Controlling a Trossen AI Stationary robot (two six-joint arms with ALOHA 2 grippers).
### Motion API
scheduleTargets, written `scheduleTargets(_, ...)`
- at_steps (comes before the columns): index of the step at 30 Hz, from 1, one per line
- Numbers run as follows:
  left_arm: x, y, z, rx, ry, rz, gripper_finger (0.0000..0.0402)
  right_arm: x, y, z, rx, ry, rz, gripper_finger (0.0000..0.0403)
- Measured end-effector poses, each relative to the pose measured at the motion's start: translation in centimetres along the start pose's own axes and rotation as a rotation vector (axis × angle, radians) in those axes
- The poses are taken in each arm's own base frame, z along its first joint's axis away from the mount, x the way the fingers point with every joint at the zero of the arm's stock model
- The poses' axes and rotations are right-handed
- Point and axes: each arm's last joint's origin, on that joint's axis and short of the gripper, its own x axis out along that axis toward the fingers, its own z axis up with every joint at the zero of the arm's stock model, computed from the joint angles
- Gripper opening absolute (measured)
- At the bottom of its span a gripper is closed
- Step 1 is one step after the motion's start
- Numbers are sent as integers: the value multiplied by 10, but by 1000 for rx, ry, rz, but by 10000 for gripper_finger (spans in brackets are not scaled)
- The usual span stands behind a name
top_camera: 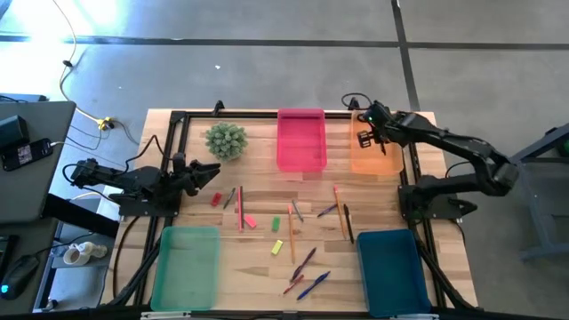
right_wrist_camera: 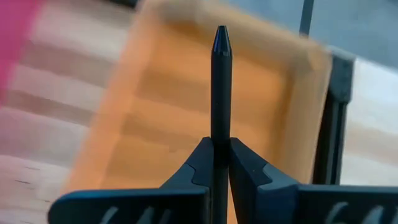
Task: Sort crayons/erasers/pens/pencils in bins
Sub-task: Put the right black pen into the orange bin
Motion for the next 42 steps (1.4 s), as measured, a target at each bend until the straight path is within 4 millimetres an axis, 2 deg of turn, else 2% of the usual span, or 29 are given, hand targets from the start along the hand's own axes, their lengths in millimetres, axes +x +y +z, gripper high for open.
scheduleTargets(7, 0, -1, 1, -11, -3, -19, 262, 34, 4, 5, -51, 136, -20, 9)
scheduleTargets(16, -1, -9, 6, -60, -23, -111, 262, 66, 16, 3, -159, 236, -18, 9)
scheduleTargets(21, -2, -18, 16, -42, -22, -173, 262, 78, 20, 0, -191, 288, -33, 9)
scheduleTargets(26, -6, -31, 31, 4, -52, -195, 262, 83, 22, -2, -198, 314, -26, 9)
scheduleTargets(30, -8, -39, 41, 47, -11, -156, 262, 84, 22, -2, -198, 321, -21, 15)
scheduleTargets(42, -3, -60, 58, 159, 245, 151, 262, 80, 21, 0, -232, 344, -24, 110)
